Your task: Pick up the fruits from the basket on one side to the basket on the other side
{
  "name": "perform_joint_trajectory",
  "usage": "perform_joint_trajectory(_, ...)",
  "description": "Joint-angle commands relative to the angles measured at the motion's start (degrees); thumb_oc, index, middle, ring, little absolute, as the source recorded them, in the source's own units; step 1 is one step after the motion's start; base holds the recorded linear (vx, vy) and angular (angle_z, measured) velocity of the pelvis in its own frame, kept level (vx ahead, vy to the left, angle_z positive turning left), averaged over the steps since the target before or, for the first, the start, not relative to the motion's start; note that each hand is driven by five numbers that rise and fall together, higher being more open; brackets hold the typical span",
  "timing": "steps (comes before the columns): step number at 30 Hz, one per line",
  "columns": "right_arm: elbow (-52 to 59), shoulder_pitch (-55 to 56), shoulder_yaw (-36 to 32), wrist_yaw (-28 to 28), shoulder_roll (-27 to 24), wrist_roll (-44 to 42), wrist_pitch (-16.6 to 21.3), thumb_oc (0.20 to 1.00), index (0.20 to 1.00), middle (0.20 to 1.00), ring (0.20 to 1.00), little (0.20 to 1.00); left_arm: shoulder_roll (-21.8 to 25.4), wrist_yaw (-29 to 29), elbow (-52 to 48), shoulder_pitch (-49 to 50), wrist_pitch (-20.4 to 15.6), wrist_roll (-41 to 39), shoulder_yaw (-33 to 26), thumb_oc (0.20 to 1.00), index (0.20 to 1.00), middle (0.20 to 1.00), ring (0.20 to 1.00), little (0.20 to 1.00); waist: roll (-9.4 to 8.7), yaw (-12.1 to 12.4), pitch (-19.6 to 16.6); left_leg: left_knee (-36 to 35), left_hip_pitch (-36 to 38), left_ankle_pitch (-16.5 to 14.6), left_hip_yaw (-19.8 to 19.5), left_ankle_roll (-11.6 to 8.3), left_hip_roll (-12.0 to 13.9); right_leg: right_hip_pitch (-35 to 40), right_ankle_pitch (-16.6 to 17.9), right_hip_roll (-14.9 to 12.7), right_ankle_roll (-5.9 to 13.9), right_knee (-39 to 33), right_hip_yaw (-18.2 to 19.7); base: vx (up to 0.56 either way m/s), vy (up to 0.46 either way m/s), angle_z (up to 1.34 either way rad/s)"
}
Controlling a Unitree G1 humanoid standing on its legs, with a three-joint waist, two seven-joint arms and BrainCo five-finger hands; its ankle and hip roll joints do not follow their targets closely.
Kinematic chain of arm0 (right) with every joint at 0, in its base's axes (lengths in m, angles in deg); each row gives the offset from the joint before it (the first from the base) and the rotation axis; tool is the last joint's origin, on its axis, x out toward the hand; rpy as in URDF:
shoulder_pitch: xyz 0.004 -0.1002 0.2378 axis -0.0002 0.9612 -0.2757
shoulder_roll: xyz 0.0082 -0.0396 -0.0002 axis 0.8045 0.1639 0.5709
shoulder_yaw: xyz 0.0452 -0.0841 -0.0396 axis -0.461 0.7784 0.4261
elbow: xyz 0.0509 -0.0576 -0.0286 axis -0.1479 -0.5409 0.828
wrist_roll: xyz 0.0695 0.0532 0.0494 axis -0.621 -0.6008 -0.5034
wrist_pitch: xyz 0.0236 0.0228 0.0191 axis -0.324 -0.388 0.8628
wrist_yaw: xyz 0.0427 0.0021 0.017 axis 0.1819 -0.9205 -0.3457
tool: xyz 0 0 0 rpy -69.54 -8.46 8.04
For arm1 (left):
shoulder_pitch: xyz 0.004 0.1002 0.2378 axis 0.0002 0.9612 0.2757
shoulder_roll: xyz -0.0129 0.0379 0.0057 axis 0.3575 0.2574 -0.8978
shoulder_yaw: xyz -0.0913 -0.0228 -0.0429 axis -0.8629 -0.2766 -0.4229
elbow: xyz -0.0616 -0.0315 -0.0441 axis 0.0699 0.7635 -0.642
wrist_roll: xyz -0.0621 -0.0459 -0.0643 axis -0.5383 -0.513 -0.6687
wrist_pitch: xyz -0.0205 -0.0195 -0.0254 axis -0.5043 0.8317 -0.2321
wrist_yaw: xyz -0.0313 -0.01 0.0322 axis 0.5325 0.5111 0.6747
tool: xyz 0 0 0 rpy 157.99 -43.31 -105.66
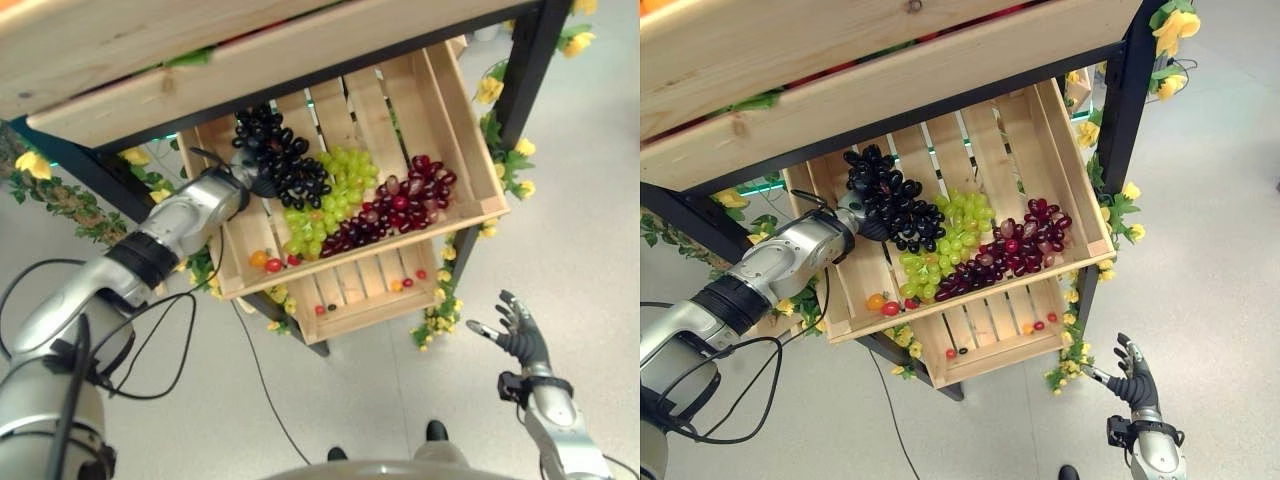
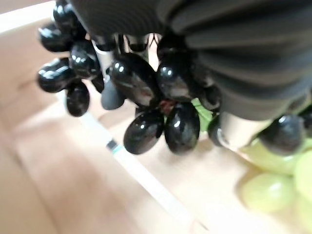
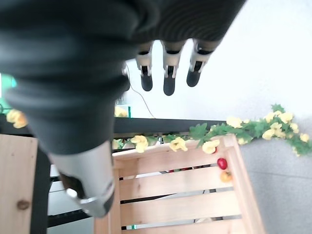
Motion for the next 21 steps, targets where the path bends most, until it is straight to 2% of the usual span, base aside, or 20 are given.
perform_joint_trajectory(1,5.02,-2.33,-0.59,0.74,-2.27,1.82,3.93,1.0,1.0,1.0,1.0,1.0,3.0,-2.71,1.83,-8.8,-0.54,9.37,1.93,0.2,0.2,0.2,0.2,0.2,-1.66,-0.16,0.42,2.51,0.1,-2.52,0.13,-4.21,2.73,0.19,-3.26,-1.11,4.63,0.56,-1.12,0.0,0.008,-0.05)
perform_joint_trajectory(10,4.7,-2.53,-0.86,1.81,-3.27,2.9,3.92,1.0,1.0,1.0,1.0,1.0,2.09,-3.1,0.25,-8.11,-0.93,12.67,1.98,0.2,0.2,0.2,0.2,0.2,-1.34,0.19,0.38,2.37,0.17,-2.83,0.14,-4.04,2.72,0.11,-3.34,-1.18,4.65,0.41,-1.14,0.0,0.001,0.0)
perform_joint_trajectory(21,4.8,-2.94,-0.15,2.6,-3.9,3.25,4.16,1.0,1.0,1.0,1.0,1.0,1.33,-4.46,3.16,-7.55,-1.44,16.4,4.05,0.2,0.2,0.2,0.2,0.2,-1.26,0.16,0.18,2.17,0.71,-3.21,0.5,-3.94,2.63,0.45,-3.45,-1.16,4.72,0.33,-1.39,0.0,0.0,0.0)
